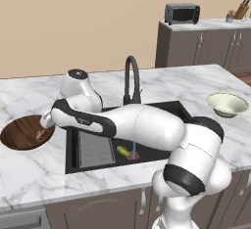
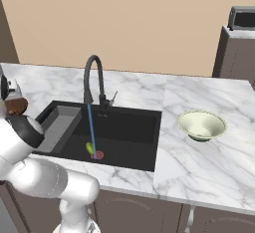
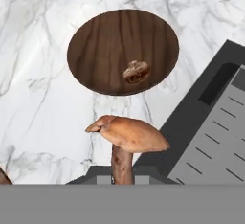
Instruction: Pick the mushrooms from the sink and place them in one bowl. Place the mango in the other bowl. Then turn off the sink faucet.
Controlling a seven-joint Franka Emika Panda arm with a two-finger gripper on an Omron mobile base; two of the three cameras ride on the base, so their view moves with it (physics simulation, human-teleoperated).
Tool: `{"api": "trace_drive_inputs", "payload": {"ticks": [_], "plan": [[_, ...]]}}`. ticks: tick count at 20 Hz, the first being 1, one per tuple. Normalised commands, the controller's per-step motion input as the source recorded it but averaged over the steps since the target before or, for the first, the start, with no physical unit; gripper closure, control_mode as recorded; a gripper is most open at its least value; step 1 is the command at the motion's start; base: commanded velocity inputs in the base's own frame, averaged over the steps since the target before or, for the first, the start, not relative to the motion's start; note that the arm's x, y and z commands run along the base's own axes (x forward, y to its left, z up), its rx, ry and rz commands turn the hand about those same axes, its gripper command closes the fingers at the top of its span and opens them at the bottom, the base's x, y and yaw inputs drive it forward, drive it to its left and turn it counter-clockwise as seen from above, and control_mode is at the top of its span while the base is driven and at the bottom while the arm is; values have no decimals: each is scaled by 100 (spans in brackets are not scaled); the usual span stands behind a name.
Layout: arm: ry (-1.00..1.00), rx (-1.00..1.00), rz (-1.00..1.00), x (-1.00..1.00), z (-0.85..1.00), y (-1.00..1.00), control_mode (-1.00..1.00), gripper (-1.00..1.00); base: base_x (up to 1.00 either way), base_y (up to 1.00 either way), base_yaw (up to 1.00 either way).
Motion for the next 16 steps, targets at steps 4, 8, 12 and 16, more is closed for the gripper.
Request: {"api": "trace_drive_inputs", "payload": {"ticks": [4,8,12,16], "plan": [[1,-6,0,33,-38,31,-100,100,0,0,0],[2,-6,0,34,-35,31,-100,100,0,0,0],[2,-5,0,33,-31,28,-100,100,0,0,0],[1,-3,0,33,-21,25,-100,100,0,0,0]]}}
